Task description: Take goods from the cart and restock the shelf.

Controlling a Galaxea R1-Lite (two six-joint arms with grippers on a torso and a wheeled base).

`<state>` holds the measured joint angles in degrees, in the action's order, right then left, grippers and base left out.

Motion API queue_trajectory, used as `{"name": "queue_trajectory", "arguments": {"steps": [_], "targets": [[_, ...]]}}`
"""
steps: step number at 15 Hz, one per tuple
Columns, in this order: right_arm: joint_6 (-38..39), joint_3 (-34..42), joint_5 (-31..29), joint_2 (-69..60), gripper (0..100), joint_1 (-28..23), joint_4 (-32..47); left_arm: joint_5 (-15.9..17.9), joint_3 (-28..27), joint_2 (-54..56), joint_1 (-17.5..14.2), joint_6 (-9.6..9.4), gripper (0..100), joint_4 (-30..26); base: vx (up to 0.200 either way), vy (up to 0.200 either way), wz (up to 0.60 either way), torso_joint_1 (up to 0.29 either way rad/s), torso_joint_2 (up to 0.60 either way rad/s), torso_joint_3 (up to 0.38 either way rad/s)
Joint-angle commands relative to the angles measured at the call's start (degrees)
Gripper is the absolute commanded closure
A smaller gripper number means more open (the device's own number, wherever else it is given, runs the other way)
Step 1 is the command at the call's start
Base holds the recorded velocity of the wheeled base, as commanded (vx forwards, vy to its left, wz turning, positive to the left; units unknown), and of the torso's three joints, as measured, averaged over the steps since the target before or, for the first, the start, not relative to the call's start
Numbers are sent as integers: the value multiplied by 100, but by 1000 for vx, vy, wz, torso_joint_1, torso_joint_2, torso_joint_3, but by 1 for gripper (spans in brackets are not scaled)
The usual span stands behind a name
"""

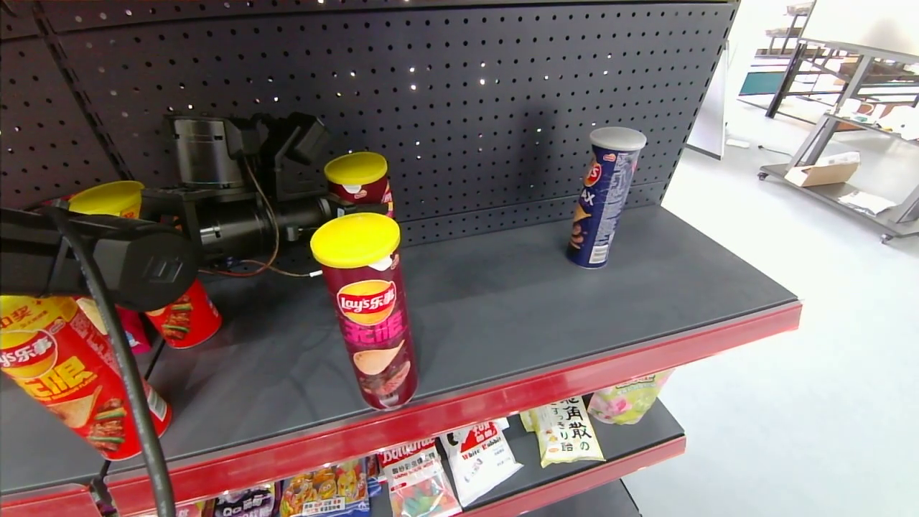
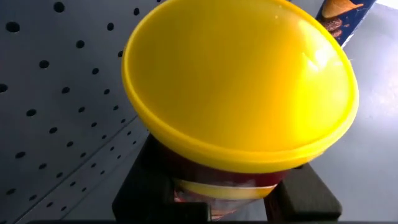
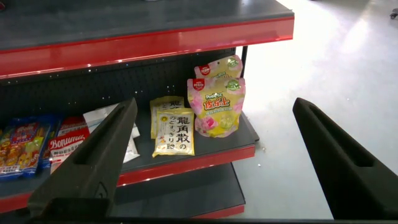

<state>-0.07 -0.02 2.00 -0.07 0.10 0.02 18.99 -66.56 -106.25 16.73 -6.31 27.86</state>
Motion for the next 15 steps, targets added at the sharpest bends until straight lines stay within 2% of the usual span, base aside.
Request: {"name": "queue_trajectory", "arguments": {"steps": [1, 2, 9, 13, 15], "targets": [[-1, -6, 2, 7, 0, 8, -2, -1, 12, 17, -3, 7, 100, -8, 0, 0, 0, 0, 0, 0], [-1, 2, 2, 7, 0, 8, -2, -1, 12, 17, -3, -1, 0, -8, 0, 0, 0, 0, 0, 0], [-1, 2, 2, 7, 0, -1, -2, -10, 161, 281, -38, 7, 0, -43, 0, 0, 0, 0, 0, 0], [-1, -6, 2, 7, 0, 8, -2, -247, 882, 922, -152, 7, 0, -35, 0, 0, 0, 0, 0, 0], [-1, 2, 2, 7, 0, -1, -2, -247, 1260, 1265, -222, 7, 0, -43, 0, 0, 0, 0, 0, 0]]}}
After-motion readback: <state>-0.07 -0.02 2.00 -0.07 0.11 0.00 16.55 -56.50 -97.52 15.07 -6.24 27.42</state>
